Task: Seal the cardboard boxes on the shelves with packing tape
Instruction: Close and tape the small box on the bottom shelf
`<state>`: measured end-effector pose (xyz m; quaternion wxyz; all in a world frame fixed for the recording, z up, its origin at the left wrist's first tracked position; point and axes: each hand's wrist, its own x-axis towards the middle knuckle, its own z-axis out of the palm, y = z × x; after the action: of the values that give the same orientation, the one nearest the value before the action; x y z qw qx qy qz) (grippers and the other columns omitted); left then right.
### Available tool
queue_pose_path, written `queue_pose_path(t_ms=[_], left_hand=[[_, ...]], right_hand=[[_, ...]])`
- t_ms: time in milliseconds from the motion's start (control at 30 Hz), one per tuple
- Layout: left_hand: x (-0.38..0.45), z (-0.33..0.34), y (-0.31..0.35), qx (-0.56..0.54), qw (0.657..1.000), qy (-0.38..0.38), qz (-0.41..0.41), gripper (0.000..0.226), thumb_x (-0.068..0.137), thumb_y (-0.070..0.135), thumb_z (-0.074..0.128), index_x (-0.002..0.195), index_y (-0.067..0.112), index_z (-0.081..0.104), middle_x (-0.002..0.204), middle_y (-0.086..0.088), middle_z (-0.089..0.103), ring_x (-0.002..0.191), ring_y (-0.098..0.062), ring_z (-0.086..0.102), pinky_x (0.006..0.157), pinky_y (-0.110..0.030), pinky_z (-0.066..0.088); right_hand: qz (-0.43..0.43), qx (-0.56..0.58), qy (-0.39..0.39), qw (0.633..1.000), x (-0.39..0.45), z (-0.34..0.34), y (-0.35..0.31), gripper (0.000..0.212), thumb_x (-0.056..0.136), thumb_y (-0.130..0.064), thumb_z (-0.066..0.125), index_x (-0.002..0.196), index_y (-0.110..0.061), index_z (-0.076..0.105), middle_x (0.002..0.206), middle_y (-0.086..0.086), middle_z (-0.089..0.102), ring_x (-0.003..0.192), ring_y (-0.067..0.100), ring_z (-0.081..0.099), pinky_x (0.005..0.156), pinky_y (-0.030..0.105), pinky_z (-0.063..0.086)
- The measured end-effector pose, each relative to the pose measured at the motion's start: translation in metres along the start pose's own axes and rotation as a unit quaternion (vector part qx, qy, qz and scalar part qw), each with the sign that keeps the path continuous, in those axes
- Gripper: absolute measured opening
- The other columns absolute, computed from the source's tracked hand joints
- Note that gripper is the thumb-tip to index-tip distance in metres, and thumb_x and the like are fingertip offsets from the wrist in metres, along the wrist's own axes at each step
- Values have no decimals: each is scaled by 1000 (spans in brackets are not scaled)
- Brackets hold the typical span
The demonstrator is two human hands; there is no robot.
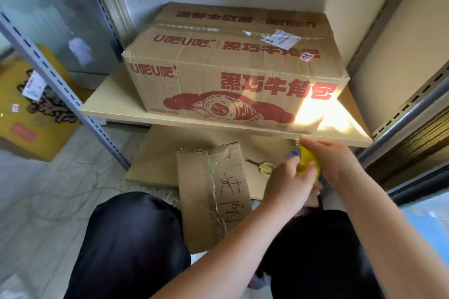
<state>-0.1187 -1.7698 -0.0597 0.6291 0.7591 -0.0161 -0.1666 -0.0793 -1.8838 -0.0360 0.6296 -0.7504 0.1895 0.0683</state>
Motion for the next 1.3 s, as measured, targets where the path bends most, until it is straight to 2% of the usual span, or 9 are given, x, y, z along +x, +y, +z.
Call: queue_pose_path(t_ms=[100,200,300,467,600,800,967,1167,1300], left_hand=[[-24,-31,-38,-39,998,8,-41,21,96,34,51,101,19,64,83,-2,75,74,-16,73,82,-37,60],[-36,-62,-75,-86,992,54,-74,13,95,18,52,102,14,63,80,-8,75,73,-21,73,83,-45,59],[-37,-87,-101,-104,983,108,-103,11,97,12,52,98,13,63,78,-8,72,64,-7,68,65,-21,55],[-19,-113,-133,-96,973,173,-122,11,95,17,56,100,13,65,90,-12,70,72,-11,66,62,-19,51],[-9,-123,-150,-52,975,170,-136,17,88,31,57,88,15,63,81,-9,69,75,-24,67,71,-43,53],[1,-137,-144,-120,973,148,-131,13,96,16,54,95,6,63,76,-14,73,63,-20,65,65,-28,53],[22,-146,-150,-119,974,165,-105,14,89,27,56,86,15,64,69,-8,71,63,-20,65,74,-44,54],[57,-158,-150,-135,969,180,-104,14,96,21,54,86,16,63,70,-5,71,63,-16,65,72,-37,53],[76,-168,-142,-170,960,181,-130,16,98,17,52,86,17,63,72,-8,72,60,-17,66,63,-29,53]], right_hand=[[-9,-30,-15,999,-4,50,29,22,88,-35,72,80,-16,79,81,11,75,75,31,67,73,49,57],[-33,-109,-46,992,3,103,59,23,89,-32,70,70,-22,77,66,2,72,67,22,63,65,41,53],[-37,-144,-79,986,15,151,75,24,88,-27,71,64,-29,73,67,-1,71,67,18,63,68,39,54],[53,-108,-134,984,49,197,90,15,85,-20,75,85,-5,77,65,3,69,54,9,62,50,18,50],[82,-97,-156,980,67,210,107,16,83,-32,76,82,-16,79,78,6,75,75,19,70,66,25,58],[11,-77,-236,969,95,211,103,18,90,-18,69,91,0,75,80,3,73,73,11,64,63,18,51],[-48,-99,-244,963,124,221,103,13,87,-13,72,95,-3,76,95,8,76,82,12,68,78,27,55],[-130,-197,-223,946,170,236,96,23,84,-46,72,92,-26,78,111,-12,73,106,3,65,98,29,51],[-82,-305,-229,921,198,237,97,32,82,-64,63,103,-42,72,112,-20,69,103,10,65,76,33,57]])
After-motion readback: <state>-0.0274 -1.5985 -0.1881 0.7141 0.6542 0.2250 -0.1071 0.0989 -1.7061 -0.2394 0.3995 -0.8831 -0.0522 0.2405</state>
